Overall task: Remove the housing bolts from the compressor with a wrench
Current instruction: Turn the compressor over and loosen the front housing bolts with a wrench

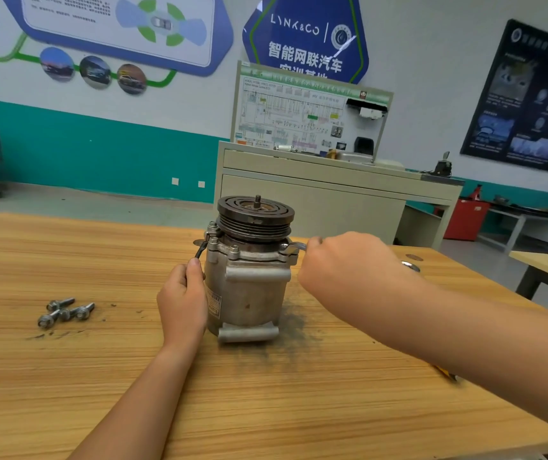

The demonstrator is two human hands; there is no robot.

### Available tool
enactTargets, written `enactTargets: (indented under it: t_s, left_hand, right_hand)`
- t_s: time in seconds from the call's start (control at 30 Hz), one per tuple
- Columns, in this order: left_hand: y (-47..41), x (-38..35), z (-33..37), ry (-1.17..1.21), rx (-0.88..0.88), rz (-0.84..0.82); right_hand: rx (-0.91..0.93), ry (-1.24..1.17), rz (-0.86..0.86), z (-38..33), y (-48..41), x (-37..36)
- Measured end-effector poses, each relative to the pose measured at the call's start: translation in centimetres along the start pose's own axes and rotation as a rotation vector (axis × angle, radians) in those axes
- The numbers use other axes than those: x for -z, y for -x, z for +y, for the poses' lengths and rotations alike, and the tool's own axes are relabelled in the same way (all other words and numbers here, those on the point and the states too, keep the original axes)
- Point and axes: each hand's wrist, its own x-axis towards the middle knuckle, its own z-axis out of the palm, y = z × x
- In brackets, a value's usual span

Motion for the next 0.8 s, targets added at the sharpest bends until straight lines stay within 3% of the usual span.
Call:
enactTargets:
  t_s: [0.33, 0.63, 0.8]
  left_hand:
    - [-0.2, -0.1, 0.0, -0.011, 0.014, 0.007]
    - [0.0, -0.1, 0.0, 0.018, 0.018, 0.004]
    - [0.0, -0.1, 0.1, 0.024, 0.015, -0.004]
  right_hand:
    - [-0.055, 0.016, 0.033, 0.5, 0.6, -1.8]
    - [-0.170, -0.240, 0.216, 2.6, -0.4, -6.5]
    - [-0.171, -0.206, 0.341, 3.9, -2.5, -7.2]
